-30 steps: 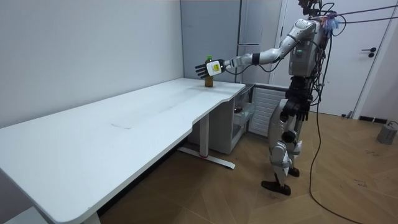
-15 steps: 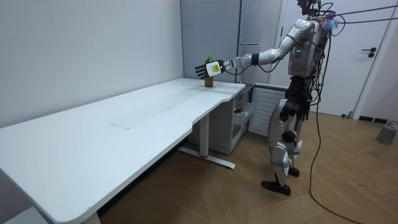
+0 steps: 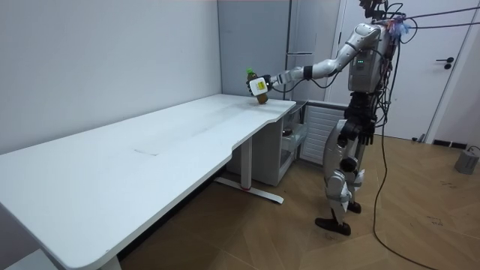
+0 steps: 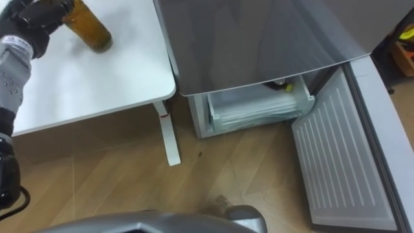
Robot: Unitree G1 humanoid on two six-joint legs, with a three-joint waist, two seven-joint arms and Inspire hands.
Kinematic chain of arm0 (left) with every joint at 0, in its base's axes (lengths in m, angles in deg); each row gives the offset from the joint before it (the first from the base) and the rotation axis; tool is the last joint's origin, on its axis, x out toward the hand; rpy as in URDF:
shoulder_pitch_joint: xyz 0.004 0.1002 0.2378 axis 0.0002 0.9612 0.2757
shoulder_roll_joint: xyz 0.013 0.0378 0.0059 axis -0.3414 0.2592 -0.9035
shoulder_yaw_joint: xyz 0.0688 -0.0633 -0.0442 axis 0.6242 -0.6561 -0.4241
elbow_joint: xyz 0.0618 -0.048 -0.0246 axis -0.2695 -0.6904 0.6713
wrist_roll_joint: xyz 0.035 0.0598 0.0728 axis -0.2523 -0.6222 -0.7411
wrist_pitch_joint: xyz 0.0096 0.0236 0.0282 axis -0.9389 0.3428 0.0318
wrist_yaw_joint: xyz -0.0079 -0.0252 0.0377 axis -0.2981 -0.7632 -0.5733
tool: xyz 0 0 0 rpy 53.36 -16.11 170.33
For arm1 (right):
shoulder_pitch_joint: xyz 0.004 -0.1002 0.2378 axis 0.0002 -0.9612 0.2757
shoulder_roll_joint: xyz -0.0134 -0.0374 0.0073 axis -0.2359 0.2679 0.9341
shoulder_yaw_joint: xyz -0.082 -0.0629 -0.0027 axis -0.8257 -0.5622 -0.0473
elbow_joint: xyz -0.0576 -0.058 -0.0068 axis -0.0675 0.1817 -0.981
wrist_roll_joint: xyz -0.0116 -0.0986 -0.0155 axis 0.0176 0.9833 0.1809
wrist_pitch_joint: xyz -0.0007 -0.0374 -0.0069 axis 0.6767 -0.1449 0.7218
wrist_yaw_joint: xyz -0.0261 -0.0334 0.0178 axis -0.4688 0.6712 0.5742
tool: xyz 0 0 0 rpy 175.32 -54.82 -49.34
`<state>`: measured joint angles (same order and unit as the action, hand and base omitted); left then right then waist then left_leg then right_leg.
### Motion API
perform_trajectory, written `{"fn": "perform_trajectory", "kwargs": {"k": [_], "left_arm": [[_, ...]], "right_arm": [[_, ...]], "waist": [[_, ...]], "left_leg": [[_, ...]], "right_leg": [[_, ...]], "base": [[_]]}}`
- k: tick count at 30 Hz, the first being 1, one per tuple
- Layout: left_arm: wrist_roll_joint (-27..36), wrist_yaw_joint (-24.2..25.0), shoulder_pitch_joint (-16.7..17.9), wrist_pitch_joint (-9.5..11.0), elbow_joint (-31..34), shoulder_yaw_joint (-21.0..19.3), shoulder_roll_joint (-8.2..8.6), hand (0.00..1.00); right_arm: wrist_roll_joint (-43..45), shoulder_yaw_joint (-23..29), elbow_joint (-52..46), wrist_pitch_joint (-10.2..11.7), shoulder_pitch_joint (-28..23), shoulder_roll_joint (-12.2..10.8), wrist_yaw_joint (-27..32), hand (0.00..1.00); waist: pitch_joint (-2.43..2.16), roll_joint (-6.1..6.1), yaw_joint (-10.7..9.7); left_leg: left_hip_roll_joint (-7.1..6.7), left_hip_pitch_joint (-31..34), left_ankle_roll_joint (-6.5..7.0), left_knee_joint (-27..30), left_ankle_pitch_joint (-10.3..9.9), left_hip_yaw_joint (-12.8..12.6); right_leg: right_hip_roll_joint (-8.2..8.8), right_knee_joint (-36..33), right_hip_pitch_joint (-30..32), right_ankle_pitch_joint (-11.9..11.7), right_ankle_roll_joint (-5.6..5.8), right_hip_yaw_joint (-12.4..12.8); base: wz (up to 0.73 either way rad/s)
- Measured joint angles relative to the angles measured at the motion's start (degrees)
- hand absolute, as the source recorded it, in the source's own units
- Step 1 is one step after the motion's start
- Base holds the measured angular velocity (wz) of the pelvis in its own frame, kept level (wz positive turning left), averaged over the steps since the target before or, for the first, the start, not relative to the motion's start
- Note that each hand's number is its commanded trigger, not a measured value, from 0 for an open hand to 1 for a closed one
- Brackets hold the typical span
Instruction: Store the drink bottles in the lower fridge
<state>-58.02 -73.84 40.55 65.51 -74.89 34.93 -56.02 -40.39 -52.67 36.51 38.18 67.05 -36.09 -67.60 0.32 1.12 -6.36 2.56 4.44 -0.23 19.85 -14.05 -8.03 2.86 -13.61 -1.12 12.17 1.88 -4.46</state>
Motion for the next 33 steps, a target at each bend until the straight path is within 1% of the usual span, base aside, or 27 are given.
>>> {"fn": "perform_trajectory", "kwargs": {"k": [3,6,12,19,27,33], "left_arm": [[-0.04,-0.19,-0.1,-0.05,-0.01,0.02,0.0,1.0],[0.12,-0.21,-0.1,-0.64,-0.17,0.11,0.0,1.0],[0.12,-0.87,-0.1,-1.36,-0.21,0.64,0.0,1.0],[0.05,-0.28,-0.1,-1.36,-0.61,2.48,0.01,1.0],[1.05,-0.28,-0.1,-1.38,-0.6,2.53,0.02,1.0],[0.54,-0.28,-0.1,-1.38,0.16,3.09,0.09,1.0]], "right_arm": [[0.01,0.02,-0.06,-0.17,-0.05,0.03,0.01,0.0],[0.0,0.02,-0.05,-0.29,-0.12,0.05,0.01,0.0],[0.0,-0.01,-0.04,-0.39,-0.18,0.81,0.02,0.0],[0.01,-0.03,-0.22,-0.34,-0.22,1.85,-0.17,0.0],[-0.01,-0.13,-0.32,-0.37,-0.26,1.97,-0.57,0.0],[0.07,-1.66,-0.08,0.1,0.41,1.92,-0.76,0.0]], "waist": [[-0.01,0.03,-0.19],[-0.01,0.04,-0.4],[-0.14,0.51,-1.04],[-0.15,0.75,-1.29],[-0.14,0.73,-1.11],[-0.15,0.72,-1.07]], "left_leg": [[0.0,0.07,0.0,0.04,0.0,0.03],[0.0,0.06,0.0,0.06,0.0,0.11],[0.01,-0.37,0.0,-0.1,0.0,-0.18],[0.04,-1.14,0.0,-0.53,0.0,-0.59],[0.04,-1.17,0.01,-0.57,0.0,-0.62],[0.04,-1.27,0.01,-0.61,0.0,-0.74]], "right_leg": [[0.0,0.0,0.04,0.0,0.0,-0.04],[0.0,-0.06,0.03,0.0,0.0,-0.09],[0.01,-0.43,0.04,0.0,-0.01,0.23],[-0.02,-0.96,-0.08,0.0,0.0,0.71],[-0.02,-0.99,0.02,0.0,0.0,0.86],[-0.01,-0.96,-0.01,0.0,0.0,0.96]], "base": [[0.0],[0.0],[-0.02],[-0.04],[0.0],[0.0]]}}
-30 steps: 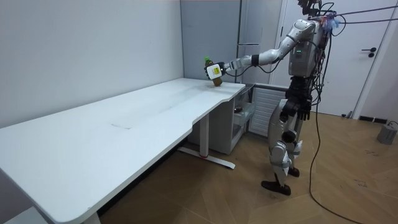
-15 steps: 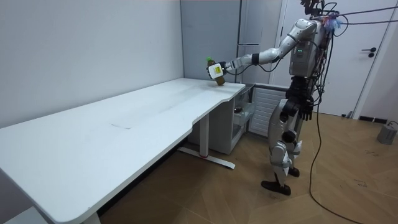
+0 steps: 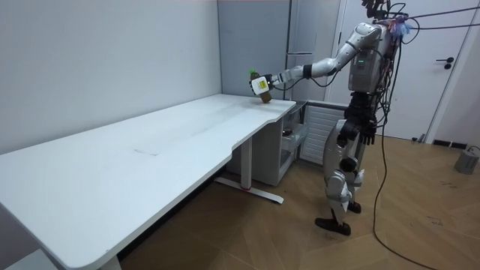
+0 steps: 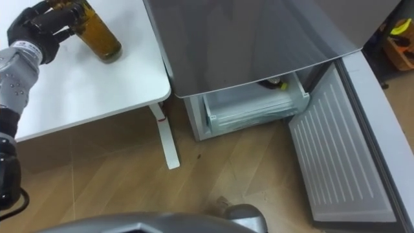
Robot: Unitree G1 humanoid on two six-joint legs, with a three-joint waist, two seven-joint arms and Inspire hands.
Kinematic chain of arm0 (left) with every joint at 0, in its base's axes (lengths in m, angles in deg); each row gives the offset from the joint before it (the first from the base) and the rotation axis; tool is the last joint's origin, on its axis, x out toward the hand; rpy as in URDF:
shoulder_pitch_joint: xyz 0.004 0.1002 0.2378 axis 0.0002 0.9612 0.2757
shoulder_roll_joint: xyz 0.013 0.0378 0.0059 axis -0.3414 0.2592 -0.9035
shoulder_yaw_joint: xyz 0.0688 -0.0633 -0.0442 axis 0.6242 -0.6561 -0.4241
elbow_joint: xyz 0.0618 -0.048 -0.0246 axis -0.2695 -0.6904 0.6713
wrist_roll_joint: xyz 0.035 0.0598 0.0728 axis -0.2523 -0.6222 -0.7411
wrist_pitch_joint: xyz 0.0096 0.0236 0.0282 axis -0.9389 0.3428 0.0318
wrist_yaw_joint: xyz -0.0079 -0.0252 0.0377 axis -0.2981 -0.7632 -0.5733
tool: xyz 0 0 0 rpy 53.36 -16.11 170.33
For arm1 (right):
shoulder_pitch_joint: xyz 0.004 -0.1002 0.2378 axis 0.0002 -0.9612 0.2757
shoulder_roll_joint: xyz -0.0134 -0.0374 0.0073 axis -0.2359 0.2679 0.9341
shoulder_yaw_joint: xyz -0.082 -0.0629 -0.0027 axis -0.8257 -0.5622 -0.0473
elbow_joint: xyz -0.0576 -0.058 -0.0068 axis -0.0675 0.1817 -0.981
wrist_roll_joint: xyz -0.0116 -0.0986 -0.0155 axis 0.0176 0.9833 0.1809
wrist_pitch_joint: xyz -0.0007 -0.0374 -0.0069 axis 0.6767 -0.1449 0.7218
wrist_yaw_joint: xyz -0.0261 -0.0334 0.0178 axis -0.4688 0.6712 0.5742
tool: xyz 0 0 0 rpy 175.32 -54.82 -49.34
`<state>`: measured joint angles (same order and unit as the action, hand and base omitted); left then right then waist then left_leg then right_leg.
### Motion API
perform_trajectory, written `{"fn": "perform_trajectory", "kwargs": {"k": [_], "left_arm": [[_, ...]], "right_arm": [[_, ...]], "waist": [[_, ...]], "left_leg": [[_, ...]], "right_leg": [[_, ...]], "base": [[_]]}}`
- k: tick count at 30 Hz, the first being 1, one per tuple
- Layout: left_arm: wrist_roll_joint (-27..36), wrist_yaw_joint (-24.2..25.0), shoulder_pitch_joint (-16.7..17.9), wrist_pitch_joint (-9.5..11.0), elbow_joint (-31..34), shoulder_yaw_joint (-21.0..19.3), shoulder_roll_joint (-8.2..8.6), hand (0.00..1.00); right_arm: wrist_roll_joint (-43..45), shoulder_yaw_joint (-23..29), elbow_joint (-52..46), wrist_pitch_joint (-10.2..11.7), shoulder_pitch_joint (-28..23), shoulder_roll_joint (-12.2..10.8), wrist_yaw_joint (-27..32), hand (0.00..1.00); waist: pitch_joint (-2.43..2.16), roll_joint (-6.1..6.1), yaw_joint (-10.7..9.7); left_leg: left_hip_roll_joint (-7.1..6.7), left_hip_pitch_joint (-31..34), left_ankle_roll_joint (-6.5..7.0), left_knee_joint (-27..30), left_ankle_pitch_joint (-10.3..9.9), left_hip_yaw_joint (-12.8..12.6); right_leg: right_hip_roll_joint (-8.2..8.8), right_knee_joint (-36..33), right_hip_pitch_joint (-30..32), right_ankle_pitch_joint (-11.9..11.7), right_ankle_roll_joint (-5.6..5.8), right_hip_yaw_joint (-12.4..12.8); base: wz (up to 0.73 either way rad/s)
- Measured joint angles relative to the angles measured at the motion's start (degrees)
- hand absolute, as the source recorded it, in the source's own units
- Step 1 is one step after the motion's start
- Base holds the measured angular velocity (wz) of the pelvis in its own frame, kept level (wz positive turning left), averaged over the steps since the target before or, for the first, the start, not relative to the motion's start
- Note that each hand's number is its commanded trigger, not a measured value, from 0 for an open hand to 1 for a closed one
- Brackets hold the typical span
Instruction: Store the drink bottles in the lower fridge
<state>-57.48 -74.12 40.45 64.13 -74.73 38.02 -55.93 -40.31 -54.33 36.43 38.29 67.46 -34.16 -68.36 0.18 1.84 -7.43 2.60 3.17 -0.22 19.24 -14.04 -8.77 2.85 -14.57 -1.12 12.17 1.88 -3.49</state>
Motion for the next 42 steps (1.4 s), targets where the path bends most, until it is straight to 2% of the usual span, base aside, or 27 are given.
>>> {"fn": "perform_trajectory", "kwargs": {"k": [5,9,13,18,21,27,29,35,38,42], "left_arm": [[-0.23,-0.03,0.12,0.01,1.23,0.1,0.67,1.0],[-0.85,0.08,5.16,0.05,9.64,0.11,1.37,1.0],[-1.35,0.11,8.23,0.07,15.91,0.53,4.19,1.0],[-2.42,-0.04,12.83,0.06,22.79,0.47,6.18,1.0],[-5.41,0.01,16.07,0.07,28.3,0.48,7.45,1.0],[-7.57,0.68,23.02,0.07,36.83,0.6,7.72,1.0],[-7.53,0.71,24.62,0.07,38.87,0.57,7.74,1.0],[-7.35,0.86,24.71,0.58,40.83,0.54,7.95,1.0],[-7.22,1.2,24.91,0.89,41.65,0.57,9.22,1.0],[-6.85,3.26,28.76,1.5,44.14,0.76,10.81,1.0]], "right_arm": [[2.45,-0.04,-0.3,0.3,0.67,-0.4,-0.04,0.0],[2.29,-0.04,-0.64,0.55,1.35,-0.39,-0.04,0.0],[1.6,-0.42,-0.67,1.1,2.22,-0.43,0.1,0.0],[-1.13,-0.35,-5.05,1.91,2.0,-1.08,0.04,0.0],[-1.11,-0.36,-7.22,2.75,2.53,-2.14,-0.17,0.0],[-1.37,-0.62,-7.61,3.99,3.85,-2.8,-1.61,0.0],[-1.6,-0.62,-7.72,3.99,3.81,-2.77,-2.59,0.0],[-3.17,-1.26,-7.82,5.09,3.75,-2.69,-3.92,0.0],[-3.55,-2.67,-8.24,5.37,3.79,-2.64,-3.92,0.0],[-3.43,-3.06,-9.88,5.39,3.82,-2.91,-3.95,0.0]], "waist": [[0.04,-0.1,0.05],[0.08,-0.46,0.21],[0.09,-0.55,1.58],[0.01,-0.66,1.81],[-0.02,-0.67,2.96],[-0.1,-0.59,3.17],[-0.2,-0.35,4.01],[-0.18,0.32,5.01],[-0.18,0.5,5.78],[-0.19,0.44,6.14]], "left_leg": [[0.0,-0.33,0.0,-0.13,0.0,-0.01],[-0.1,-1.99,-0.02,-1.27,0.03,-0.45],[-0.27,-2.73,-0.04,-1.63,0.04,-0.29],[-0.34,-2.98,-0.19,-1.71,0.13,0.91],[-0.27,-2.96,-0.26,-1.65,0.17,1.24],[-0.54,-3.48,-0.26,-1.52,0.17,2.66],[-0.51,-3.87,-0.3,-1.55,0.17,2.85],[-0.58,-3.89,-0.34,-1.66,0.2,3.41],[-0.66,-3.79,-0.41,-1.66,0.26,3.69],[-0.95,-3.95,-0.42,-1.61,0.37,4.29]], "right_leg": [[-0.01,0.02,-0.32,0.0,0.0,0.04],[0.04,0.22,-1.31,0.08,0.11,0.37],[0.1,1.07,-2.37,0.08,0.11,0.2],[0.1,2.13,-3.68,0.07,0.11,-1.36],[0.03,2.4,-3.97,0.06,0.08,-1.69],[0.05,2.92,-5.41,0.05,0.07,-2.69],[0.02,2.95,-5.87,0.05,0.07,-3.03],[0.04,2.9,-6.37,0.03,0.04,-3.82],[0.04,2.93,-6.43,0.03,0.04,-3.97],[0.24,3.4,-6.85,0.13,0.0,-4.6]], "base": [[-0.01],[-0.05],[0.01],[0.13],[0.08],[0.12],[0.07],[0.04],[0.02],[0.08]]}}
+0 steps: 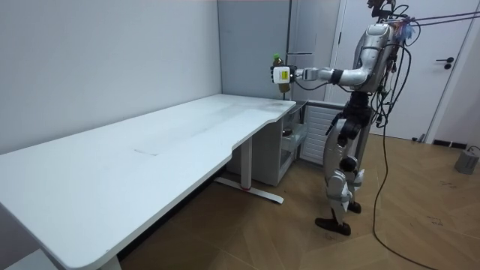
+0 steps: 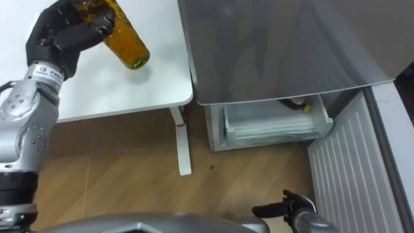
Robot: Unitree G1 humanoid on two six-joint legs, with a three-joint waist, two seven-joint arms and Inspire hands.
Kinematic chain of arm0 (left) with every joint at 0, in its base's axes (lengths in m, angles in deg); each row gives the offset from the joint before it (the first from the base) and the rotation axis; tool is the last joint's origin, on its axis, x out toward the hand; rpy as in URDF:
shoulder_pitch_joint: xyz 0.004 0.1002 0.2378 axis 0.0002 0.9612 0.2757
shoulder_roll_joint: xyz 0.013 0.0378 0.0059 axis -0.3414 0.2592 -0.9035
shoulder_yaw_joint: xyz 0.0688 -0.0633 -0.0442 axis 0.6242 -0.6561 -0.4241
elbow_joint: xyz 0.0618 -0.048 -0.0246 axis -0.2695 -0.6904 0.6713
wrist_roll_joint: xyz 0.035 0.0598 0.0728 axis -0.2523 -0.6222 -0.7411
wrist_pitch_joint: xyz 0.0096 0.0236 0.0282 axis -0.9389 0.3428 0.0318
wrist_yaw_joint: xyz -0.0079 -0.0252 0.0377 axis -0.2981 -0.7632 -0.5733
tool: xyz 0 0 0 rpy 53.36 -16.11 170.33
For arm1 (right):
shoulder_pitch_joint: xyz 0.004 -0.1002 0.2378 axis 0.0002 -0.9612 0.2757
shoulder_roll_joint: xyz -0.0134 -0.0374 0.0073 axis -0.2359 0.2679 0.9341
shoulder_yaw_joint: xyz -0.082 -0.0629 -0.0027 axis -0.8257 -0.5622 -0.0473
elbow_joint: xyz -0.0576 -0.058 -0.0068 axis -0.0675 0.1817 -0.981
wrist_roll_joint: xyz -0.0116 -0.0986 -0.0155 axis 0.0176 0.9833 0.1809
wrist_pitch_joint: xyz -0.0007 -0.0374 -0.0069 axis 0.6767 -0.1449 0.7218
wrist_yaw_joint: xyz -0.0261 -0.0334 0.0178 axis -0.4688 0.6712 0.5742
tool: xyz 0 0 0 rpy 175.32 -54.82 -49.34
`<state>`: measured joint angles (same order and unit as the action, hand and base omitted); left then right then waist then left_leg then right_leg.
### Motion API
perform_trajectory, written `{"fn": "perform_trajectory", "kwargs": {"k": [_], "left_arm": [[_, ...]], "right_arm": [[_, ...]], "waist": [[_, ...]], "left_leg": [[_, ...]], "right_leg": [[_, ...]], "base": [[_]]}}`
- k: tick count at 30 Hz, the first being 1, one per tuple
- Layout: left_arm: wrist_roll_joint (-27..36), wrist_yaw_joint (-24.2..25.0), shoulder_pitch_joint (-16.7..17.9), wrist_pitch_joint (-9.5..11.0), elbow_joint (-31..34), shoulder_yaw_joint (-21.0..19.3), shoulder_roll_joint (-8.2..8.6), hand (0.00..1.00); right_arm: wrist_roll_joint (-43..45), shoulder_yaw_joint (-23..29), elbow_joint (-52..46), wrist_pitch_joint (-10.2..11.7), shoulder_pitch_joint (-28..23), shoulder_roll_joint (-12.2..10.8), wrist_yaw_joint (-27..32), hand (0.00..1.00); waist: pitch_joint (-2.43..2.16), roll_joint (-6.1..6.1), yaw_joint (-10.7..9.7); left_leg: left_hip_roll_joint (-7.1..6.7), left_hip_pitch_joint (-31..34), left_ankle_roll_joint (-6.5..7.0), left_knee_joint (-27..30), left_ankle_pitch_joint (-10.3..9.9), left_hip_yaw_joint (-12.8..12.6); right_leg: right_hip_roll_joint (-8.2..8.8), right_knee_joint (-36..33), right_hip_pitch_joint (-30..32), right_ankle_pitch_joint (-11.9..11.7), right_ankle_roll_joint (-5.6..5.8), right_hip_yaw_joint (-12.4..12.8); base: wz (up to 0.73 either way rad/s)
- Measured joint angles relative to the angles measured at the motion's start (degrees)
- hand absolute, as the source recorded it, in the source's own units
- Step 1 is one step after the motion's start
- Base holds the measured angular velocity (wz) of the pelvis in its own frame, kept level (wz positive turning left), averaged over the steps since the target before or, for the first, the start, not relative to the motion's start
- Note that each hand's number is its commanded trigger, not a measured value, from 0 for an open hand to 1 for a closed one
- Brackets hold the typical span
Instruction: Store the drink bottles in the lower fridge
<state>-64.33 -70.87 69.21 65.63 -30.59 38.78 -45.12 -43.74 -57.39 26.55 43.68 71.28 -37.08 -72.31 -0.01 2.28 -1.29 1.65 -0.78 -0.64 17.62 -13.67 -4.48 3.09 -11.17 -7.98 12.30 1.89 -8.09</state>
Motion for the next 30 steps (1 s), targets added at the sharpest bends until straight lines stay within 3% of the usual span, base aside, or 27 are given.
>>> {"fn": "perform_trajectory", "kwargs": {"k": [4,10,17,22,26,30], "left_arm": [[0.22,1.66,4.2,0.02,0.12,1.2,1.01,1.0],[1.24,1.71,7.0,0.01,0.76,1.85,1.17,1.0],[2.23,2.93,7.45,0.02,0.81,3.33,1.91,1.0],[2.05,5.74,8.56,0.01,0.8,5.37,2.66,1.0],[1.73,7.99,10.76,0.01,0.71,6.57,2.94,1.0],[1.85,8.94,11.77,0.01,0.71,8.43,2.76,1.0]], "right_arm": [[0.02,-2.05,-2.6,-0.04,0.05,-0.22,-0.44,0.0],[-0.19,-2.75,-6.77,-0.22,0.38,-1.14,-1.81,0.0],[0.08,-4.44,-7.46,-0.3,0.71,-1.21,-4.18,0.0],[2.47,-6.38,-11.55,-0.45,0.66,-1.47,-6.63,0.0],[3.32,-6.67,-15.95,-0.52,0.82,-1.96,-8.69,0.0],[3.57,-9.3,-20.24,-0.98,0.73,-1.83,-10.63,0.0]], "waist": [[0.08,-0.2,0.11],[0.18,-0.72,0.22],[0.08,-0.86,0.95],[-0.21,-1.89,1.76],[0.14,-2.58,1.94],[0.21,-2.7,2.14]], "left_leg": [[-0.33,0.2,0.07,0.3,0.12,0.61],[-0.49,1.02,0.08,0.74,0.12,1.15],[-0.58,0.99,0.08,0.77,0.12,1.58],[-0.59,1.0,0.08,0.8,0.12,1.6],[-0.59,1.26,0.09,1.1,0.12,1.58],[-0.66,2.19,0.18,1.25,0.15,1.74]], "right_leg": [[0.31,0.55,-0.06,0.11,-0.01,-0.91],[0.48,0.58,0.19,0.31,-0.08,-1.69],[0.51,0.51,-0.01,0.38,-0.07,-2.2],[0.52,0.52,-0.48,0.38,-0.07,-2.4],[0.6,0.43,-0.35,0.38,-0.07,-2.52],[0.71,0.46,0.21,0.46,0.0,-3.02]], "base": [[0.09],[0.05],[0.03],[0.01],[0.0],[0.06]]}}
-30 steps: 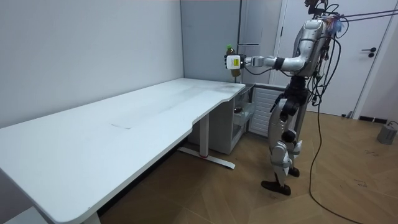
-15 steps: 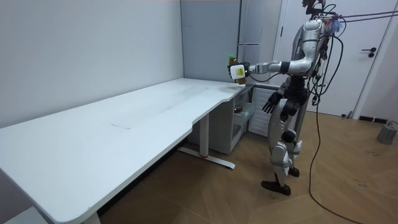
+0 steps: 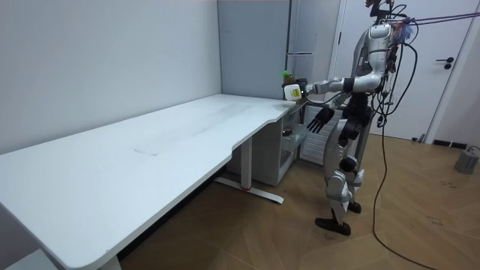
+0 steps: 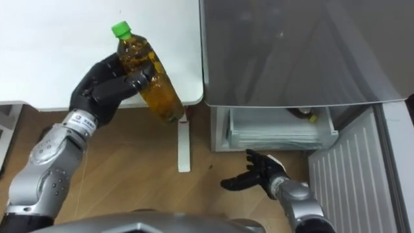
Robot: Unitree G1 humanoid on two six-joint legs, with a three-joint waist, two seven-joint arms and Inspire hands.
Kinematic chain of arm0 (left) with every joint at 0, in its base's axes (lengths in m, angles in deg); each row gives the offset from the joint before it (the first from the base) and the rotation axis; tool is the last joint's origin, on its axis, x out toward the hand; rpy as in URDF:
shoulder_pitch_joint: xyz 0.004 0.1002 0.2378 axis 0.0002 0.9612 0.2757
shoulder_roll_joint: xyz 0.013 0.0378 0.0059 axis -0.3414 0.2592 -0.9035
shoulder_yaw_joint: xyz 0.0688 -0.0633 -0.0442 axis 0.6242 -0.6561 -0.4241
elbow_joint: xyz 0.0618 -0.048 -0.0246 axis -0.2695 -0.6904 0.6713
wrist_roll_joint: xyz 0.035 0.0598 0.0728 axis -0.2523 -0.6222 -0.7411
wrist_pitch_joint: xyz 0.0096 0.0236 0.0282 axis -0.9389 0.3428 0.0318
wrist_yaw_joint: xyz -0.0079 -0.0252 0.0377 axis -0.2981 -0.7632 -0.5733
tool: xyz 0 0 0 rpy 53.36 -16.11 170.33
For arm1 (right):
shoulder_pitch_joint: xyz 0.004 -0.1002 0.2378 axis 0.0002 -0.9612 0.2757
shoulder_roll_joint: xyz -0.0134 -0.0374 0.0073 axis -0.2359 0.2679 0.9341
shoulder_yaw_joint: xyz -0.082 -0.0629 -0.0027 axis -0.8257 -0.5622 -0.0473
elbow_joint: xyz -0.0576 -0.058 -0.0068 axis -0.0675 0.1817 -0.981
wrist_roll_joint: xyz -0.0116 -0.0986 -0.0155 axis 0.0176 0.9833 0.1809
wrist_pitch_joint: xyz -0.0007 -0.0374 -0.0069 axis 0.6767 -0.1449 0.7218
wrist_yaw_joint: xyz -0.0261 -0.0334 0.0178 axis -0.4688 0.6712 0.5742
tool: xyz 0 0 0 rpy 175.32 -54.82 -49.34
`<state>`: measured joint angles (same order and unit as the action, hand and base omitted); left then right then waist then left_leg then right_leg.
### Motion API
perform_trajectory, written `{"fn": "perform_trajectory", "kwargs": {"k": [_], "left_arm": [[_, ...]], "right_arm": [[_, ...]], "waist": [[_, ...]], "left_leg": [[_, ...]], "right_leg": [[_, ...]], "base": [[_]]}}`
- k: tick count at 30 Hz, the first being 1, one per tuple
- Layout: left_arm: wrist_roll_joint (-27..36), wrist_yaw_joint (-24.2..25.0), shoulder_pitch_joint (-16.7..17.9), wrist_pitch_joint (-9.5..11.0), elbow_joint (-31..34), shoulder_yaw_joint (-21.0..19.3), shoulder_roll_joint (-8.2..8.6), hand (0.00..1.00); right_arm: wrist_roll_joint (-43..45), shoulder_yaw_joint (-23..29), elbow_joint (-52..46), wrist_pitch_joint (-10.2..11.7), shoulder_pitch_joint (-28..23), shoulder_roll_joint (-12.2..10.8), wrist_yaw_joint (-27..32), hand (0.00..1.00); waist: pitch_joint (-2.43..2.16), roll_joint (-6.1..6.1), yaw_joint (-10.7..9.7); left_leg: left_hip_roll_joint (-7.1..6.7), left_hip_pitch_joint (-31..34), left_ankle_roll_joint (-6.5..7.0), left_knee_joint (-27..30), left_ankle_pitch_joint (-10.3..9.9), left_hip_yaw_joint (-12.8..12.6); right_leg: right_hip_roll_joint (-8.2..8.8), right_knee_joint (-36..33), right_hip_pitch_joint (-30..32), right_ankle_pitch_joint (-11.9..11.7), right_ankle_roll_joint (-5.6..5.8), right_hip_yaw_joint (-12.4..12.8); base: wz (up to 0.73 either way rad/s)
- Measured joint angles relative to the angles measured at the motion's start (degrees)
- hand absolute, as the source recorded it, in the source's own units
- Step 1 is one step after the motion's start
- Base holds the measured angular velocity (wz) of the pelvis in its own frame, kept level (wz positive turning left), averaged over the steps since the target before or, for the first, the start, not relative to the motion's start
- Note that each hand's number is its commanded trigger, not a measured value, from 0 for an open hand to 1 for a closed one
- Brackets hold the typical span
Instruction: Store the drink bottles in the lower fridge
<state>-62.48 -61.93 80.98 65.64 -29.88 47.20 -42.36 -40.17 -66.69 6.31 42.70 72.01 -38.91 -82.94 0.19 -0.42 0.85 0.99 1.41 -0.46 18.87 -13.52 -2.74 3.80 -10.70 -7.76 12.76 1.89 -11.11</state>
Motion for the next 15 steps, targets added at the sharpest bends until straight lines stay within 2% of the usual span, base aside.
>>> {"fn": "perform_trajectory", "kwargs": {"k": [4,7,15], "left_arm": [[0.98,0.42,0.37,0.0,0.0,2.61,0.08,1.0],[1.04,0.61,0.68,0.0,-0.05,3.84,0.01,1.0],[0.41,1.56,1.4,0.16,-2.2,4.17,-0.95,1.0]], "right_arm": [[0.0,-3.11,-4.38,-0.02,-0.03,0.01,-4.86,0.0],[-0.02,-3.87,-6.67,-0.02,0.01,-0.01,-8.12,0.0],[-0.04,-4.64,-13.12,-1.36,-0.3,0.32,-14.87,0.0]], "waist": [[0.05,0.07,0.99],[0.07,0.08,0.93],[0.51,0.08,1.07]], "left_leg": [[-0.07,0.02,0.05,0.0,0.04,0.23],[-0.3,0.0,0.05,0.04,0.04,1.04],[-0.39,0.09,0.08,-0.48,0.02,1.17]], "right_leg": [[0.0,-0.11,-0.05,-0.01,-0.01,-0.14],[0.05,-0.1,-0.41,-0.01,-0.01,-0.81],[0.12,-0.19,-0.28,-0.01,0.0,-0.94]], "base": [[0.03],[0.12],[0.01]]}}
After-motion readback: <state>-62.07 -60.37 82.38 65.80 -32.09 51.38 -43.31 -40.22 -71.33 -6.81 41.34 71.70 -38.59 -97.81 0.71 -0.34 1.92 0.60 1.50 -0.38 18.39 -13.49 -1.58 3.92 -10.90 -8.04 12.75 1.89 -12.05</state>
